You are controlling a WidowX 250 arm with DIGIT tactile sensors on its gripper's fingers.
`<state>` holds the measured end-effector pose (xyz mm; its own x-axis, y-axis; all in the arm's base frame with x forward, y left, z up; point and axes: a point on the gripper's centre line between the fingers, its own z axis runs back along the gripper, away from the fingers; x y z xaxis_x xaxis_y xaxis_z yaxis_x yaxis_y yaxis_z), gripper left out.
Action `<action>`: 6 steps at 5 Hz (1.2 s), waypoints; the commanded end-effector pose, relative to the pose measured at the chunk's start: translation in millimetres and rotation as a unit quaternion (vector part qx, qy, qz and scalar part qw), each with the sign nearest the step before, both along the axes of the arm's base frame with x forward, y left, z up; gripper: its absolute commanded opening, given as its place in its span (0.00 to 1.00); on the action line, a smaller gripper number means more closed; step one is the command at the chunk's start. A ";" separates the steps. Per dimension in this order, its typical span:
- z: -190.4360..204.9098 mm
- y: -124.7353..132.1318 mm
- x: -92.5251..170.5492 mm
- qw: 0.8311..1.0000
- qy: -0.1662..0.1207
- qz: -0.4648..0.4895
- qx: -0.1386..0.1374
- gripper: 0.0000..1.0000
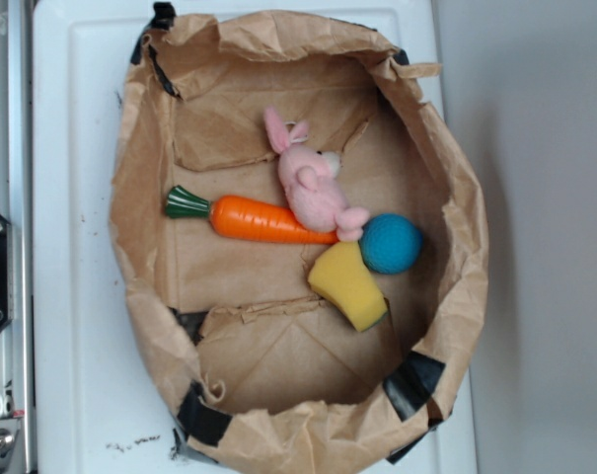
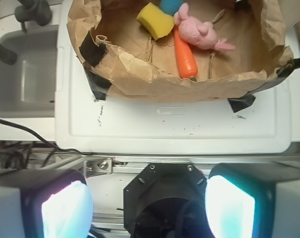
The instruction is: Grab the carrot.
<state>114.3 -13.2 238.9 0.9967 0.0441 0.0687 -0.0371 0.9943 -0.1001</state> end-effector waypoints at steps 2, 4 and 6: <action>9.0 0.8 3.7 1.000 -0.015 -0.002 -0.002 1.00; -2.8 -5.3 16.8 0.998 -0.038 0.043 -0.024 1.00; -48.5 6.2 36.8 0.992 -0.036 0.121 -0.013 1.00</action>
<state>150.5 -7.9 187.0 0.9492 0.2894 0.1237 -0.2732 0.9528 -0.1327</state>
